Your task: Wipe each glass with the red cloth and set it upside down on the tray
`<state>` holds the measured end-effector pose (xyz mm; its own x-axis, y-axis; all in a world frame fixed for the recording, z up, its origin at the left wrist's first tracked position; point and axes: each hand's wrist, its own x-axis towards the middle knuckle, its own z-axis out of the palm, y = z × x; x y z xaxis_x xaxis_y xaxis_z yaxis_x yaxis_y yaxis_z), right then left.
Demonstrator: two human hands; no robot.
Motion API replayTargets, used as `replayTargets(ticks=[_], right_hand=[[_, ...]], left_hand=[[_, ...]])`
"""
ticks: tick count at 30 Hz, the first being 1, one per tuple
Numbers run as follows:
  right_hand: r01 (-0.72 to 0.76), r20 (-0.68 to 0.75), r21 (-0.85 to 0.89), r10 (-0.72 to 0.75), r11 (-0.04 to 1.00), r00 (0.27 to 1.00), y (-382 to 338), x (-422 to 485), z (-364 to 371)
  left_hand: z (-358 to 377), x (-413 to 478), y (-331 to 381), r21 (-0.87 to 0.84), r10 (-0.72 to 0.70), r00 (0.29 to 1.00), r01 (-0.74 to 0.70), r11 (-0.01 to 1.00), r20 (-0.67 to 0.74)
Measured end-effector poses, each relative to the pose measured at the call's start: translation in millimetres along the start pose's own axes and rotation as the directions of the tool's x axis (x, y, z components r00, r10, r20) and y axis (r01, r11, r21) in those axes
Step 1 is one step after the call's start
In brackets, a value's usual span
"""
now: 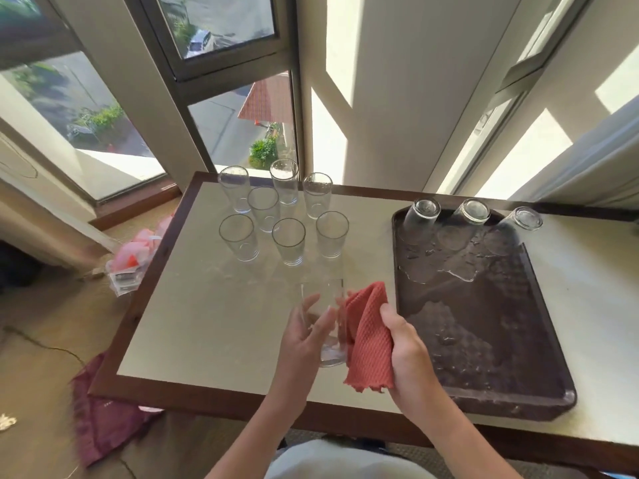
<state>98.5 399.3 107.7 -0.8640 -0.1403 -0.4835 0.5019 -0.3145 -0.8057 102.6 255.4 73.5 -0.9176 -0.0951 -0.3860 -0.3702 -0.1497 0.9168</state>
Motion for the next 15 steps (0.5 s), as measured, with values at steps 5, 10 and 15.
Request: replayTargets(ticks=[5, 10, 15], right_hand=[[0.135, 0.093, -0.224, -0.116, 0.965, 0.989, 16.5, 17.7, 20.3], [0.146, 0.122, -0.16, -0.127, 0.976, 0.984, -4.2, 42.3, 22.5], [0.363, 0.077, -0.387, -0.363, 0.847, 0.929, -4.4, 24.0, 39.2]], left_hand=[[19.2, -6.7, 9.8, -0.042, 0.009, 1.0, -0.01, 0.999, -0.022], [22.3, -10.4, 17.7, -0.096, 0.015, 1.0, -0.015, 0.995, 0.008], [21.2, -7.6, 25.3, -0.143, -0.005, 1.0, 0.008, 0.99, 0.02]])
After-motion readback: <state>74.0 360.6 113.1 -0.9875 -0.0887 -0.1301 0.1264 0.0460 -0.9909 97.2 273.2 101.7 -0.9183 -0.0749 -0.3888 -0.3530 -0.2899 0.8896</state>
